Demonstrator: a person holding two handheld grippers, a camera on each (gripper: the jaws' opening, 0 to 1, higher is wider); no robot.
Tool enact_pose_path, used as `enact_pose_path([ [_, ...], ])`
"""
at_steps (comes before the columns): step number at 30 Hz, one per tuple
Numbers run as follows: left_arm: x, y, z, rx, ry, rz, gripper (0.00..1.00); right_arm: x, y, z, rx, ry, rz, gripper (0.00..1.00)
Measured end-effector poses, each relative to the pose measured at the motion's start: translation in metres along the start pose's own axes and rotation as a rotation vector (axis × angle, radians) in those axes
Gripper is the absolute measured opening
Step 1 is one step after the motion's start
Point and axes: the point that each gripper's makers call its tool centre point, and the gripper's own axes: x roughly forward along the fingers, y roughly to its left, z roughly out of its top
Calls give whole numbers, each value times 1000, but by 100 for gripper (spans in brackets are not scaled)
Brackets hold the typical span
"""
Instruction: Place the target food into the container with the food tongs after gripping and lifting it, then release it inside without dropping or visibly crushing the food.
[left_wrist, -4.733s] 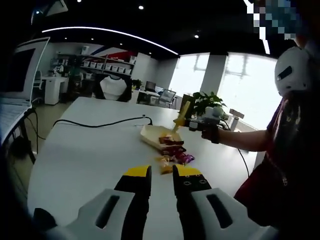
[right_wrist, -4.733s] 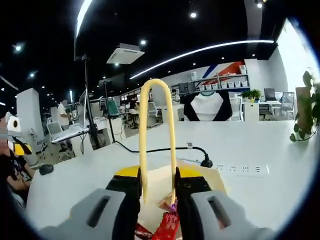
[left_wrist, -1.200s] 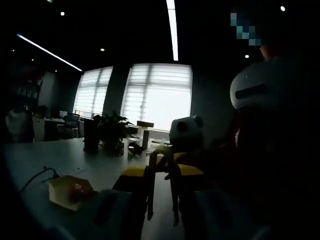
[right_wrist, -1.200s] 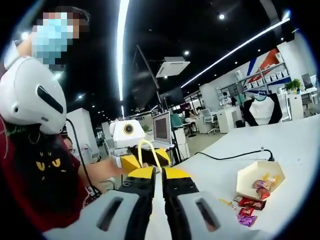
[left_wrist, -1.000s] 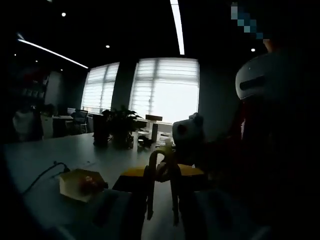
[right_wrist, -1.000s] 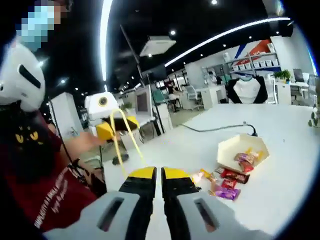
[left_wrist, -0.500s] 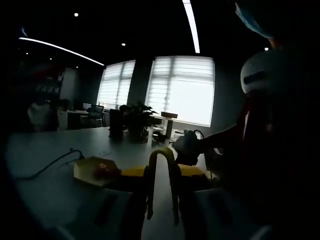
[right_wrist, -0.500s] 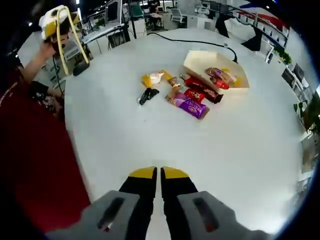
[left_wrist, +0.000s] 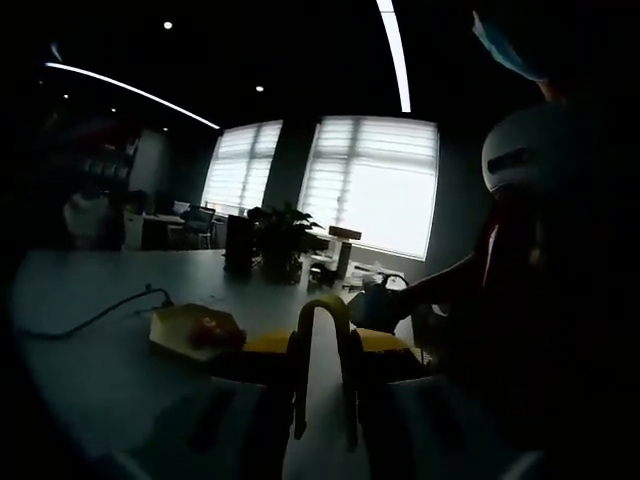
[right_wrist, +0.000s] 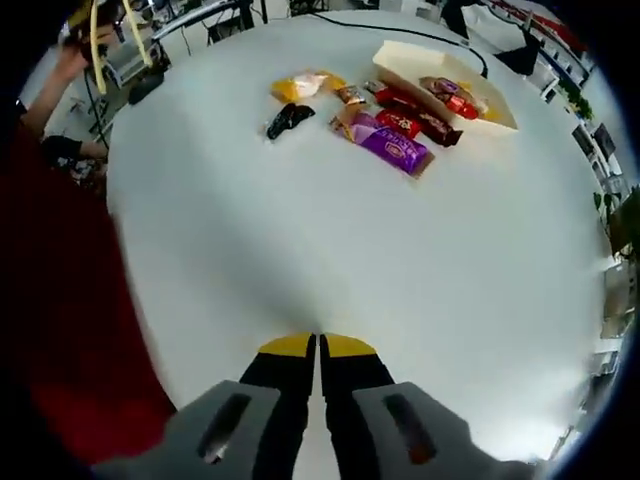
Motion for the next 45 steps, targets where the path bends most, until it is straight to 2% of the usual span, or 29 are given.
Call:
enact_pose_path([
  [1, 0, 1, -2, -4, 3, 5, 22, -1, 1, 0, -47, 0, 8, 0],
  [3, -1, 2, -4, -11, 3, 10, 22, -1, 2, 0, -36, 9, -4, 0],
  [6, 0, 2, -7, -29, -4, 7, 22, -2, 2, -1, -116, 26, -2, 0],
  [9, 2, 0, -12, -37, 0, 4, 22, 0, 1, -1, -123, 60, 0, 0],
  [10, 2, 0, -13, -39, 2, 5, 22, -1, 0, -2, -97, 84, 13, 0],
  [12, 2, 0, -17, -54, 0, 7, 22, -1, 1, -3, 31, 129, 25, 0],
  [13, 1, 0, -18, -59, -1, 9, 22, 1, 0, -2, 9, 121, 35, 0],
  [14, 1, 0, -20, -65, -3, 13, 22, 0, -3, -4, -99, 127, 60, 0],
  [16, 0, 0, -22, -74, -4, 21, 22, -1, -2, -6, 11, 136, 46, 0],
  [18, -1, 1, -23, -84, -11, 28, 22, -1, -4, -3, -115, 96, 60, 0],
  [20, -2, 3, -26, -97, -18, 37, 22, -2, -2, -4, -101, 65, 77, 0],
  [22, -2, 4, -28, -105, -21, 39, 22, -1, -2, -2, -1, 42, 84, 0],
  [24, 0, 5, -29, -114, -24, 39, 22, 0, -1, 1, -25, 29, 88, 0],
  [26, 2, 5, -31, -119, -22, 35, 22, 3, 5, 17, -12, -85, 95, 0],
  [27, 3, 5, -32, -119, -20, 35, 22, 4, 8, 21, -25, -106, 92, 0],
  [28, 3, 5, -32, -119, -20, 35, 22, 2, 6, 14, -72, -55, 59, 0],
  [29, 3, 6, -32, -118, -20, 37, 22, 4, 8, 15, -48, -55, 60, 0],
  [30, 3, 6, -31, -117, -25, 39, 22, 3, 6, 15, 94, -43, 46, 0],
  [31, 2, 6, -29, -117, -31, 40, 22, 4, 6, 16, 119, -48, 47, 0],
  [32, 1, 7, -27, -120, -40, 42, 22, 3, 6, 16, 129, -67, 60, 0],
  [34, -1, 10, -25, -117, -45, 51, 22, 1, 9, 25, 217, -131, 90, 0],
  [35, -2, 12, -24, -114, -47, 58, 22, -4, 14, 35, 262, -195, 141, 0],
  [37, -5, 17, -21, -106, -53, 78, 22, -17, 13, 53, 323, -297, 154, 0],
  [39, -6, 21, -16, -95, -60, 89, 22, -28, 12, 70, 321, -401, 166, 0],
  [41, -5, 24, -13, -78, -58, 102, 22, -35, 3, 83, 322, -499, 120, 0],
  [42, -4, 26, -12, -64, -46, 112, 22, -44, 5, 94, 294, -586, 125, 0],
  [43, -3, 27, -12, -54, -33, 114, 22, -54, 5, 106, 307, -669, 118, 0],
  [45, 2, 28, -10, -34, -11, 103, 22, -65, 6, 117, 308, -755, 120, 0],
])
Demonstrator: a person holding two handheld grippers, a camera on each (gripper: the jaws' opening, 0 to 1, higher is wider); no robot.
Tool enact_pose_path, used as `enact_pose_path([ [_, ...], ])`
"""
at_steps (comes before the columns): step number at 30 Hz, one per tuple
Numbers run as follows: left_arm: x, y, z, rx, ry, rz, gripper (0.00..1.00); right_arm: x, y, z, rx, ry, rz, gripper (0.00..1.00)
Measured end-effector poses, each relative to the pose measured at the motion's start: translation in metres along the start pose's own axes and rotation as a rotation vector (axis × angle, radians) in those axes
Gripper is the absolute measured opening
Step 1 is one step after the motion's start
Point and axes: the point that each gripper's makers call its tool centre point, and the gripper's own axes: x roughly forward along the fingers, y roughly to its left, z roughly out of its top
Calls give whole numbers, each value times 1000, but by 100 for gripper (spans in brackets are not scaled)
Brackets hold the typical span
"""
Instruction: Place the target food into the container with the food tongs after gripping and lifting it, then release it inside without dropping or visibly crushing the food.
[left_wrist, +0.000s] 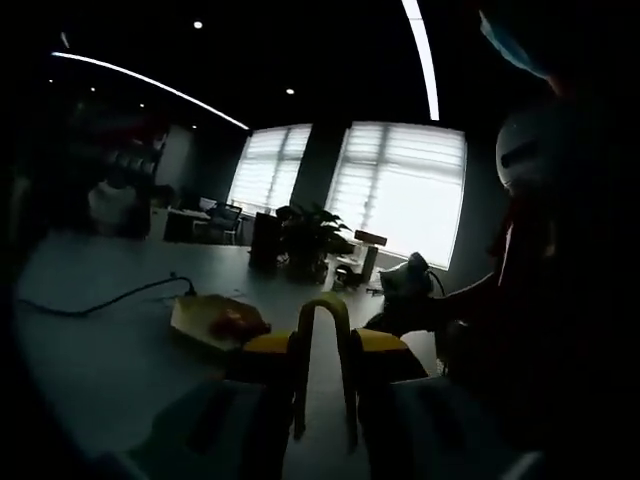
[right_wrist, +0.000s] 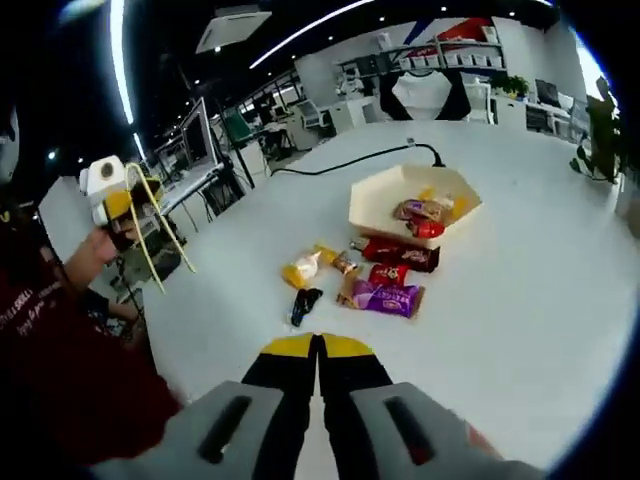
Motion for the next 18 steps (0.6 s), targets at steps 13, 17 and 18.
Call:
enact_pose_path([
  [13, 38, -35, 27, 96, 36, -242, 22, -19, 93, 69, -210, -270, 350, 36],
  [17, 44, -51, 42, 119, 30, -322, 22, -12, 126, 75, -227, -259, 491, 40],
  [18, 44, -54, 44, 126, 34, -335, 22, -6, 132, 77, -272, -264, 498, 41],
])
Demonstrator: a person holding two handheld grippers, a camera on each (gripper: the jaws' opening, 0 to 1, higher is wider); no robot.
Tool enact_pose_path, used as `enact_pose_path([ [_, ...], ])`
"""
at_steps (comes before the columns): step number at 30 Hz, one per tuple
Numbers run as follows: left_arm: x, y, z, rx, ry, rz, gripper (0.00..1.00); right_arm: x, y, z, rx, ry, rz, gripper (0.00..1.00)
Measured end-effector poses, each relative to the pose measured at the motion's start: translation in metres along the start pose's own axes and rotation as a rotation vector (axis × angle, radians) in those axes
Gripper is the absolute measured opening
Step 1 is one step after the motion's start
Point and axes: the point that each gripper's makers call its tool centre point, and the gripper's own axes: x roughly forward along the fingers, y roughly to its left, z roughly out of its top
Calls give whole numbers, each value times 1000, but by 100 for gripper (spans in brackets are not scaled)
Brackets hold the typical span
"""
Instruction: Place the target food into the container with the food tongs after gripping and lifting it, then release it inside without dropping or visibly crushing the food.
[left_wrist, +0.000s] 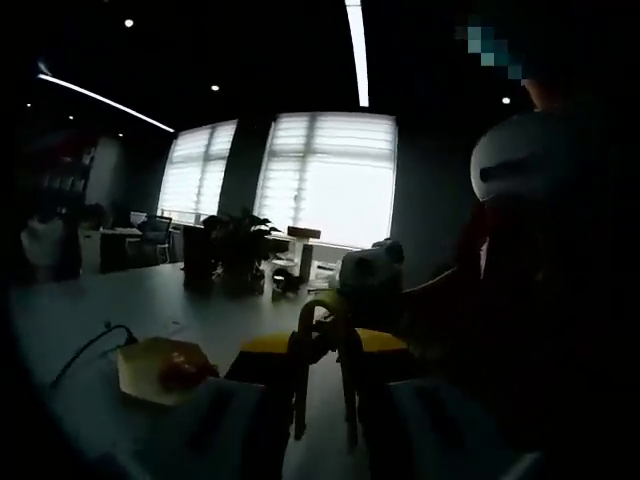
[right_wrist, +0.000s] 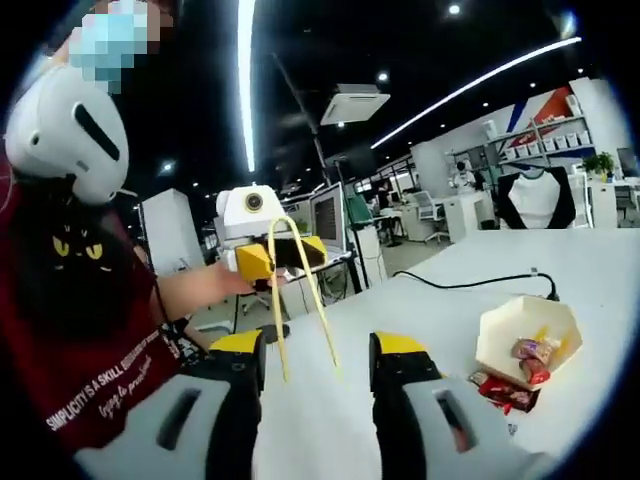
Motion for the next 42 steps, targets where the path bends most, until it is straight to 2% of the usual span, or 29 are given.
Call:
enact_pose_path([
  [2, 3, -4, 5, 21, 16, -18, 22, 11, 4, 1, -68, 31, 14, 42],
  [5, 5, -11, 15, 47, 17, -40, 22, 23, 14, 11, -71, 5, 50, 44],
  [9, 8, -17, 27, 57, -8, -66, 22, 36, 29, 22, -89, -22, 98, 43],
  [13, 13, -24, 29, 61, -8, -81, 22, 43, 34, 23, -136, -20, 97, 41],
  [16, 14, -29, 29, 61, -4, -94, 22, 43, 34, 22, -161, -15, 84, 31],
  [18, 13, -30, 30, 67, 0, -96, 22, 41, 34, 24, -192, -20, 79, 29],
  [22, 13, -33, 30, 68, 8, -105, 22, 39, 36, 24, -182, -17, 77, 27],
  [25, 11, -30, 25, 61, 35, -92, 23, 38, 32, 17, -178, 10, 49, 26],
  [26, 11, -28, 23, 70, 46, -70, 23, 37, 31, 16, -177, 11, 41, 25],
  [29, 7, -25, 32, 74, 14, -28, 32, 35, 22, 13, -183, 8, -5, 25],
  [31, -2, -12, 34, 86, 10, 43, 38, 33, 11, 15, -213, -16, -75, 25],
  [33, -14, -1, 30, 75, 9, 106, 38, 30, -5, 17, -250, -41, -178, 25],
  [35, -27, 9, 23, 32, 0, 165, 38, 28, -21, 13, -214, -54, -261, 25],
  [36, -35, 16, 18, 4, -4, 205, 38, 24, -33, 13, -201, -81, -325, 25],
  [37, -38, 18, 16, -4, -5, 220, 38, 21, -40, 14, -179, -112, -360, 25],
  [38, -47, 24, 11, -20, -4, 260, 38, 18, -46, 11, -144, -125, -391, 25],
  [39, -52, 28, 8, -26, -4, 287, 38, 12, -58, 10, -85, -151, -454, 26],
  [40, -57, 31, 6, -33, -9, 312, 38, 8, -64, 9, -46, -166, -482, 26],
  [41, -63, 34, 3, -46, -11, 343, 38, 7, -64, 11, 9, -192, -468, 26],
  [42, -68, 37, 1, -50, -13, 369, 38, 5, -67, 14, 43, -220, -486, 26],
])
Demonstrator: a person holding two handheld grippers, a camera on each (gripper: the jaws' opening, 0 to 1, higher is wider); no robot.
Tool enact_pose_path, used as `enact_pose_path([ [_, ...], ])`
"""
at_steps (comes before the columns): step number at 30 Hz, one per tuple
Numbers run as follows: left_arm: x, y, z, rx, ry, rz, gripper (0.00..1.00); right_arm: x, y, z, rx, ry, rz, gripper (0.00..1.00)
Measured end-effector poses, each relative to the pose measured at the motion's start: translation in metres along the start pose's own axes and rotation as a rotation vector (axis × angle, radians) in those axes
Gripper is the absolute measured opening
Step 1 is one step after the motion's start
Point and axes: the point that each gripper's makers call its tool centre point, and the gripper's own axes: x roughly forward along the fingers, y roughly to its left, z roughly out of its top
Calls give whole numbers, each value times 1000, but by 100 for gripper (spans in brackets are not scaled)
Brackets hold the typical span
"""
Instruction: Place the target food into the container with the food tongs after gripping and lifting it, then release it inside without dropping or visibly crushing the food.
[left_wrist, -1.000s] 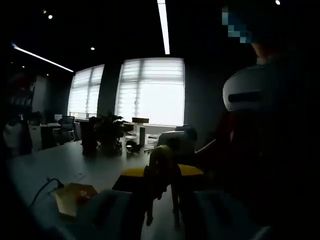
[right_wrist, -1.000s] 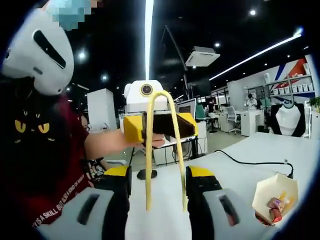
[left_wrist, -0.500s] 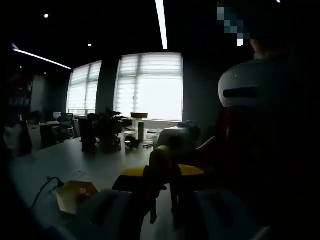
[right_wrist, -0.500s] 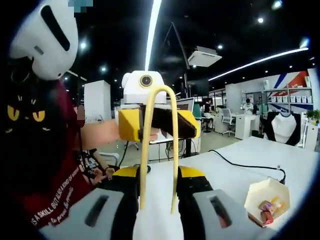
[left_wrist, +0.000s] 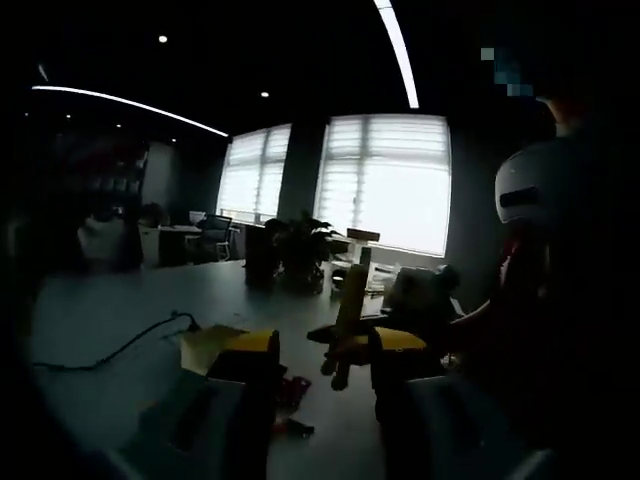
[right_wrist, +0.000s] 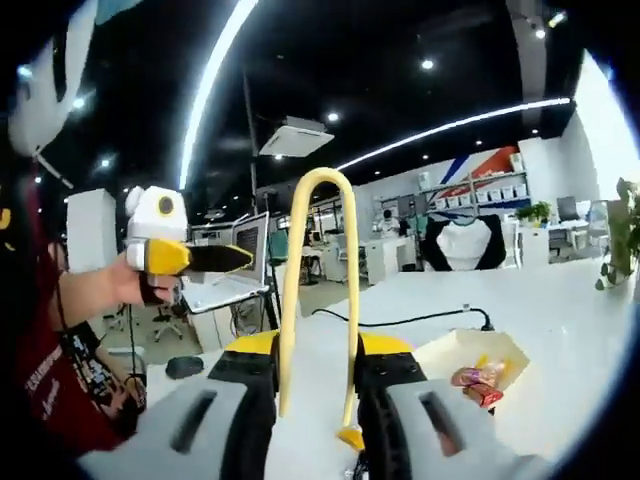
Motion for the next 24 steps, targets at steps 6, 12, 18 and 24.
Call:
enact_pose_path([
  [6, -25, 38, 5, -35, -101, 208, 37, 1, -36, -6, -68, -29, -186, 27],
  [12, -59, 82, -18, 62, -7, 486, 38, 6, -53, -33, 12, 12, -252, 26],
  [18, -92, 105, -32, 63, 21, 685, 42, 10, -58, -43, -31, 20, -276, 26],
  [24, -107, 108, -46, 12, 25, 752, 45, 16, -61, -72, -55, 82, -283, 26],
])
